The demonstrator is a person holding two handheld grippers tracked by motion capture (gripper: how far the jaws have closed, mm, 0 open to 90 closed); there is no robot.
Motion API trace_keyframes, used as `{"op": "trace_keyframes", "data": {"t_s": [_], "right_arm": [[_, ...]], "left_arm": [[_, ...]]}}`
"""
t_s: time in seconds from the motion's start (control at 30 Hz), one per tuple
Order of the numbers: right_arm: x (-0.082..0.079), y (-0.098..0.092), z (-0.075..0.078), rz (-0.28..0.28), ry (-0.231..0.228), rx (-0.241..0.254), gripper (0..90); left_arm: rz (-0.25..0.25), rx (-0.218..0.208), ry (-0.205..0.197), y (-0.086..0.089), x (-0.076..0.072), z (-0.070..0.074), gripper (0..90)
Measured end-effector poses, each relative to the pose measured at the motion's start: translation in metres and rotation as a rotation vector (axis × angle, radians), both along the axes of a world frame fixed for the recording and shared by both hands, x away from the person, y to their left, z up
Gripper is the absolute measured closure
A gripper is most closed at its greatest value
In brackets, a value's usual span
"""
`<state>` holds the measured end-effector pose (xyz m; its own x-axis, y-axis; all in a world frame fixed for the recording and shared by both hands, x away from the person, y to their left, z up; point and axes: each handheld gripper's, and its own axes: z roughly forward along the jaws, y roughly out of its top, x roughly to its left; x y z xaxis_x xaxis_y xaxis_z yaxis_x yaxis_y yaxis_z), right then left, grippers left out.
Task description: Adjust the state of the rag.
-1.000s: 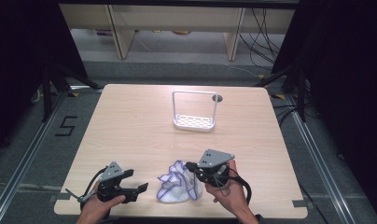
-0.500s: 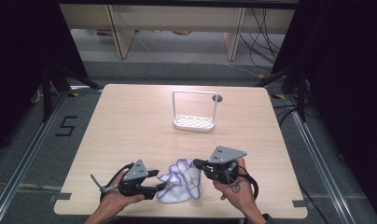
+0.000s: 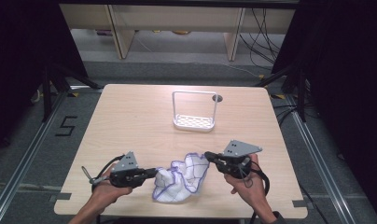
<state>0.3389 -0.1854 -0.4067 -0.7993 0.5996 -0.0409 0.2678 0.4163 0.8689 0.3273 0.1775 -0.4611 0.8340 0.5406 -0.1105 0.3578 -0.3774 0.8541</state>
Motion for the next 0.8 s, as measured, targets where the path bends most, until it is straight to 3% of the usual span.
{"op": "trace_keyframes", "data": {"t_s": [0.17, 0.27, 0.37, 0.57, 0.6, 0.63, 0.67, 0.73, 0.8], "right_arm": [[0.005, -0.021, 0.004, -0.076, -0.002, 0.010, 89.6], [0.017, -0.033, 0.001, -0.112, -0.006, 0.013, 89.6], [0.030, -0.042, -0.010, -0.152, 0.016, -0.013, 89.6], [0.058, -0.052, -0.052, -0.219, 0.107, -0.115, 89.6], [0.062, -0.054, -0.057, -0.218, 0.123, -0.139, 89.5], [0.064, -0.055, -0.061, -0.228, 0.161, -0.129, 89.5], [0.066, -0.057, -0.064, -0.225, 0.152, -0.138, 89.5], [0.067, -0.059, -0.066, -0.222, 0.191, -0.150, 88.8], [0.066, -0.061, -0.066, -0.235, 0.194, -0.133, 83.3]], "left_arm": [[0.056, -0.013, -0.014, 0.017, 0.004, 0.013, 87.5], [0.097, -0.027, -0.006, 0.025, 0.013, 0.015, 87.4], [0.133, -0.039, 0.041, 0.030, 0.021, 0.003, 87.4], [0.190, 0.074, 0.112, 0.041, 0.039, -0.037, 87.2], [0.203, 0.073, 0.127, 0.042, 0.041, -0.041, 87.1], [0.209, 0.082, 0.135, 0.042, 0.043, -0.044, 87.1], [0.219, 0.068, 0.132, 0.042, 0.044, -0.046, 87.0], [0.227, 0.049, 0.139, 0.041, 0.044, -0.046, 86.9], [0.209, 0.063, 0.134, 0.041, 0.041, -0.043, 87.1]]}}
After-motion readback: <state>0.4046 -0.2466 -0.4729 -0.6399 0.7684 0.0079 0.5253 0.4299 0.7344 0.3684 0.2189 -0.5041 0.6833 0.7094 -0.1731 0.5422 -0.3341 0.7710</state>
